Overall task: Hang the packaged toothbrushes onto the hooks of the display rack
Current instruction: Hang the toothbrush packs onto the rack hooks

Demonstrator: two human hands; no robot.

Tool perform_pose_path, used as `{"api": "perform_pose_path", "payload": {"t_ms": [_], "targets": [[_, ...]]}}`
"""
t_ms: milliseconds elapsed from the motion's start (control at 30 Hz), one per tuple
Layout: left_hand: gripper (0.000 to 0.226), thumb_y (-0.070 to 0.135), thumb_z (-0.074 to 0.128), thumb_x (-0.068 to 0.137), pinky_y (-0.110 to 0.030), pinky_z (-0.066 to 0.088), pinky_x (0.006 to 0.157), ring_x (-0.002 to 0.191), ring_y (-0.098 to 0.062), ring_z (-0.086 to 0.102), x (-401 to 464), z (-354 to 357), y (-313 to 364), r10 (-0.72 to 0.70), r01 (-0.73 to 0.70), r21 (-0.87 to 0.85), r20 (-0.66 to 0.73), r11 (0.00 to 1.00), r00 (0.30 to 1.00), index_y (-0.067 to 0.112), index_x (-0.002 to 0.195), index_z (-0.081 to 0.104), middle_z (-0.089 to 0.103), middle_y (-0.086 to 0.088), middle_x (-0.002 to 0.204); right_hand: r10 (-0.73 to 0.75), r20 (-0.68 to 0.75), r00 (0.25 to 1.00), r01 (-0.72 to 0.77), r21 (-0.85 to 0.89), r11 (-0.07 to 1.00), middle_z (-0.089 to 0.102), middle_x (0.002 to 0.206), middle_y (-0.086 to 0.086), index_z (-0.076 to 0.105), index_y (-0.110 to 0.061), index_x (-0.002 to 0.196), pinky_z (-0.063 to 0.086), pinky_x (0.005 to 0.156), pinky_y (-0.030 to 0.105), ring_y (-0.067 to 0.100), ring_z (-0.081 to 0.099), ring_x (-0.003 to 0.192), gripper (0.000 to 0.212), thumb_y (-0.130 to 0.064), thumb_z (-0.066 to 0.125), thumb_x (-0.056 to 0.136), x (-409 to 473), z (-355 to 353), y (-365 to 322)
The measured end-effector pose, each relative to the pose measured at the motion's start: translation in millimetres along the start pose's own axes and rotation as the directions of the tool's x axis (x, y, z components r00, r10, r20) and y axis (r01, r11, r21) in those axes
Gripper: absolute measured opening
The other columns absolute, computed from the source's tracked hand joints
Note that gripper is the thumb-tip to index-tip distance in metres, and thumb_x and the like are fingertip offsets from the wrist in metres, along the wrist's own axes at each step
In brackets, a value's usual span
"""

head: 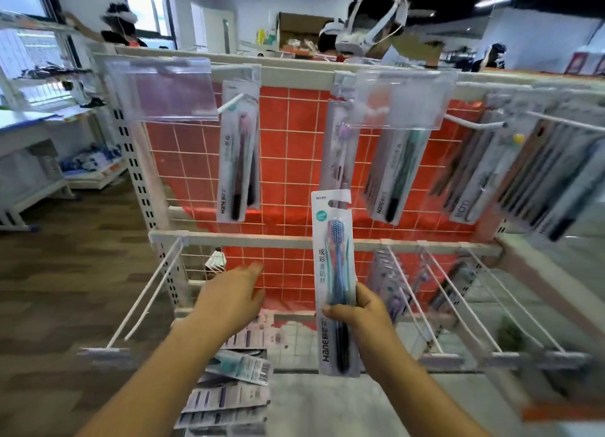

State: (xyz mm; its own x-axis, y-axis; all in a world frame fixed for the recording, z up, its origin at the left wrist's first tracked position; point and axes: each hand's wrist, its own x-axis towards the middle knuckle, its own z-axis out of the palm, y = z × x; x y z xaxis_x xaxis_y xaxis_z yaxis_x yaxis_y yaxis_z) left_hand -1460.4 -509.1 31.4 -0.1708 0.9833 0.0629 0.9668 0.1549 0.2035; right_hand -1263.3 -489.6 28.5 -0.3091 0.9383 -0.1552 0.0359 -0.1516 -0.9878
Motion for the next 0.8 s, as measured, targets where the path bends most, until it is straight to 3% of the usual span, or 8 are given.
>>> {"api": "perform_pose_path", "payload": {"t_ms": [200,400,633,800], "targets": [[0.045,0.031,0.043,0.095,-0.033,0.046,0.092,0.113,-0.019,0.055,-19.7,6.9,21.2,0.139,-0.139,0.01,-0.052,0.99,0.989,0.022,0.138,0.036,0.056,0.0,0.127,-0.008,-0.049,0.999,0.008,0.003,1.0,0.067,0.088,0.002,0.061,-0.019,0.1,0.051,0.067,0.027,0.019,0.063,0.083,0.03,0.005,0.061,0.081,-20.3,-4.5,9.9],[0.045,0.035,0.04,0.096,-0.032,0.044,0.098,0.12,-0.016,0.052,-20.7,9.7,32.7,0.219,-0.218,0.035,-0.007,0.975,0.976,0.025,0.139,0.034,0.052,0.004,0.134,-0.016,-0.12,0.993,0.025,0.076,0.997,0.067,0.09,0.0,0.06,-0.018,0.102,0.053,0.071,0.03,0.018,0.064,0.085,0.03,0.004,0.06,0.082,-28.6,-13.9,4.5],[0.044,0.035,0.04,0.096,-0.031,0.046,0.094,0.116,-0.015,0.053,-21.3,16.4,48.5,0.245,-0.246,0.047,0.01,0.968,0.969,0.027,0.139,0.034,0.053,0.005,0.131,-0.014,-0.119,0.993,0.026,0.105,0.994,0.069,0.094,0.004,0.061,-0.016,0.103,0.055,0.072,0.032,0.02,0.065,0.087,0.03,0.005,0.06,0.082,-24.9,-28.7,5.5],[0.041,0.035,0.041,0.096,-0.028,0.046,0.092,0.114,-0.013,0.054,-15.2,20.0,65.0,0.244,-0.243,0.075,-0.005,0.967,0.97,0.029,0.136,0.038,0.055,0.007,0.127,-0.013,-0.072,0.997,0.022,0.119,0.993,0.069,0.094,0.004,0.06,-0.014,0.106,0.054,0.063,0.026,0.018,0.067,0.082,0.029,0.004,0.059,0.083,-21.8,-54.4,5.7]]}}
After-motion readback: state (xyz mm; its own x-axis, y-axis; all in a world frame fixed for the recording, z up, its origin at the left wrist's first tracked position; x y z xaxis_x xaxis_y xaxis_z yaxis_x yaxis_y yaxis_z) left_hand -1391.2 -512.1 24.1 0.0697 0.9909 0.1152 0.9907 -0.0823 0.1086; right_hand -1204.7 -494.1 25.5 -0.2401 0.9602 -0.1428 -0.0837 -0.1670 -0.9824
